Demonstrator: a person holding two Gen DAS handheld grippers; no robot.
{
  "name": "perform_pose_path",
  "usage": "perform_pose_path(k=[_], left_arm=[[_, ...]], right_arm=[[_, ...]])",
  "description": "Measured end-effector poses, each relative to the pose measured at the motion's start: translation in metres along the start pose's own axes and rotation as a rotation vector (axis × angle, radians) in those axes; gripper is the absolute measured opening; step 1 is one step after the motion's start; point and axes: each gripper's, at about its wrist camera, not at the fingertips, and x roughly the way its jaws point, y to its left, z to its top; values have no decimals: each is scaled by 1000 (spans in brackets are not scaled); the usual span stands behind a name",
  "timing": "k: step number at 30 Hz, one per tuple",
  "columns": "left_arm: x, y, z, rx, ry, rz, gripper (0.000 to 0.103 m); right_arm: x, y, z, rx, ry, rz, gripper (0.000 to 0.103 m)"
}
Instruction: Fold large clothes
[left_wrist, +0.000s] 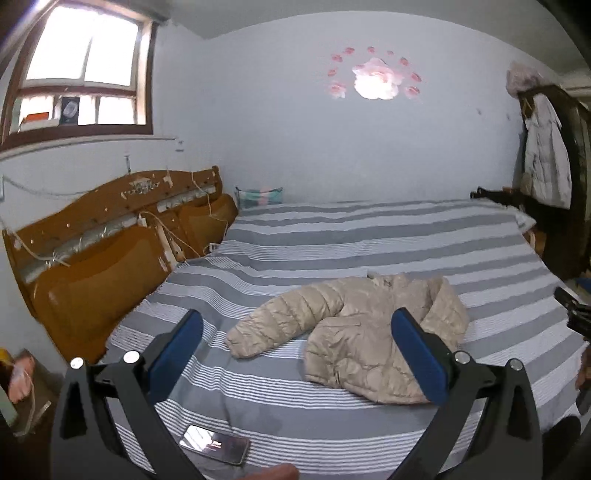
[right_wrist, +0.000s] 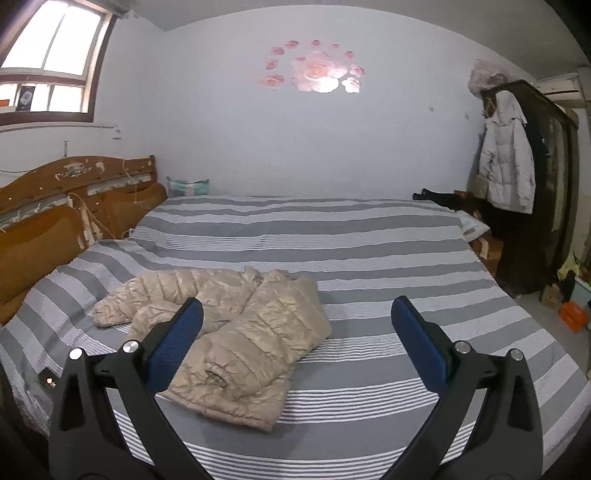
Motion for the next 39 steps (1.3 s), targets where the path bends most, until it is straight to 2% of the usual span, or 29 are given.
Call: perform_pose_path(k=[5,10,15,18,23,25,27,29,35,39], left_arm=[[-3,3,5,-25,-18,2,102],[3,4,-8,-68,-15,-21,102],[18,3,-22,-56,16,-37,102],[28,11,-20,-87,35,-63,102],[35,3,-15,-56,15,-72,102],[43,-3,-15,-62,32,-74,102],[55,-9,-16,-126,22,-128,102],[70,-18,-16,-142,28,-137,102],[119,-49,-24,-86,-19,-124,102],[147,-58,-34,-56,23,-107,102]], right_arm=[[-3,12,7,-17,-13,-3,100],[-21,16,13,-6,-20,-29,100],[-34,14,15,5,32,-60,100],[-37,14,15,1,46,-89,100],[-29,18,13,45,79,-96,100],[-25,22,13,41,87,-81,100],[-22,26,14,28,80,-70,100],[-20,27,14,16,82,-62,100],[-17,17,9,6,67,-66,100],[-2,12,2,14,75,-71,100]])
